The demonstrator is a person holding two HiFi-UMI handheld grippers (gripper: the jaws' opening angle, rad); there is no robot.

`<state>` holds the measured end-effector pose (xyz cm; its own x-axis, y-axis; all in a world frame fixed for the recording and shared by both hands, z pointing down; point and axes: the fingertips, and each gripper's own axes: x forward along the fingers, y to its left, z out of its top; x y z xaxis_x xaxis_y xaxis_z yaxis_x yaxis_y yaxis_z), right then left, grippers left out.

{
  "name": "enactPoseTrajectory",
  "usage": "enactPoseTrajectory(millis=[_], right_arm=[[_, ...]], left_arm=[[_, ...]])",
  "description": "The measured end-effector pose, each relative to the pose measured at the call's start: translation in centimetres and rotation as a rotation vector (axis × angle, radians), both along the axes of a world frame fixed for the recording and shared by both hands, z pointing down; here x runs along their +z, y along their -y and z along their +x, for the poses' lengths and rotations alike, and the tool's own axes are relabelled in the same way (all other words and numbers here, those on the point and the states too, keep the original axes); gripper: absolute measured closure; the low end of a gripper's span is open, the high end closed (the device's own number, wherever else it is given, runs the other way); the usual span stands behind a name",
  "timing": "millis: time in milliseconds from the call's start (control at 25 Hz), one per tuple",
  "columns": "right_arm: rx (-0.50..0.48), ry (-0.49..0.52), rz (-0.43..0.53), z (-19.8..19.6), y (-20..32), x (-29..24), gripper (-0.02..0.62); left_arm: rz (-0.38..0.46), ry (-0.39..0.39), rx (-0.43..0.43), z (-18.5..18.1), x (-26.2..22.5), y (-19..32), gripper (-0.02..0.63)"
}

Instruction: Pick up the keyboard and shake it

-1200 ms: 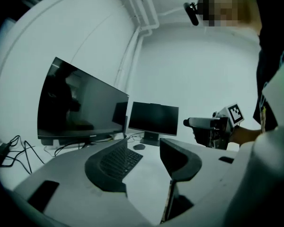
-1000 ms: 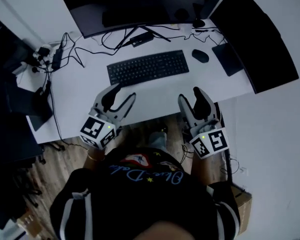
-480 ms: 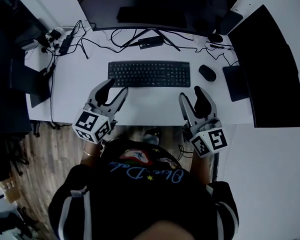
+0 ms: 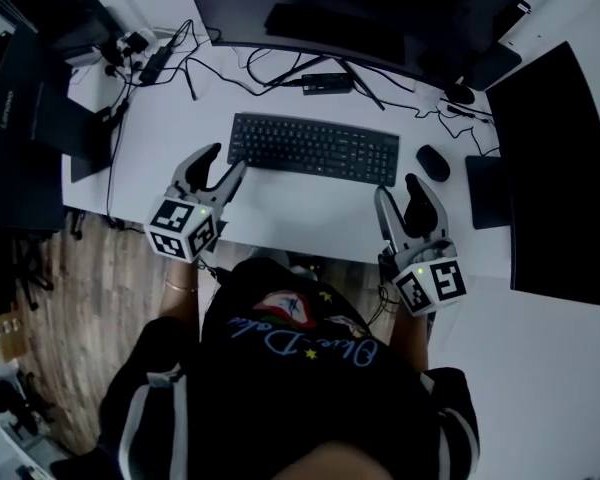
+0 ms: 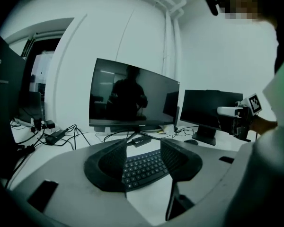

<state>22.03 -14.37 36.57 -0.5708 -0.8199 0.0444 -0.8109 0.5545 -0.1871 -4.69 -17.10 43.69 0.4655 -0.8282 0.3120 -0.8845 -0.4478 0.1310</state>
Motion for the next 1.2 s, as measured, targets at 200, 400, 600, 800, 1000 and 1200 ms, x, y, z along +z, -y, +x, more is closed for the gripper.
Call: enactPoseTrajectory(millis=[200, 400, 600, 800, 1000, 1200], right_arm=[[0.016, -0.015, -0.013, -0.7, 0.8, 0.1, 0.397], [0.076, -0.039, -0.028, -0.4, 1.7, -0.5, 0.397], [0.103, -0.053, -0.051, -0.9, 2.1, -0.2, 0.397], [0.132, -0.070, -0.079, -0.5, 2.5, 0.4, 0.396], [0.141, -0.082, -0.089, -0.7, 3.1, 0.6, 0.396], [0.146, -0.090, -0.094, -0.8, 3.4, 0.6, 0.394]], left_arm=[[-0.106, -0.008, 0.041, -1.8, 3.9, 1.9, 0.405], [-0.183, 0.003, 0.033, -3.5, 7.6, 4.9, 0.404], [-0.295, -0.009, 0.049, -4.6, 11.9, 7.8, 0.391], [-0.358, -0.005, 0.062, -4.8, 14.7, 10.1, 0.388], [-0.438, 0.017, 0.070, -4.7, 17.3, 11.1, 0.376], [-0.513, 0.019, 0.061, -5.0, 19.1, 11.5, 0.371]])
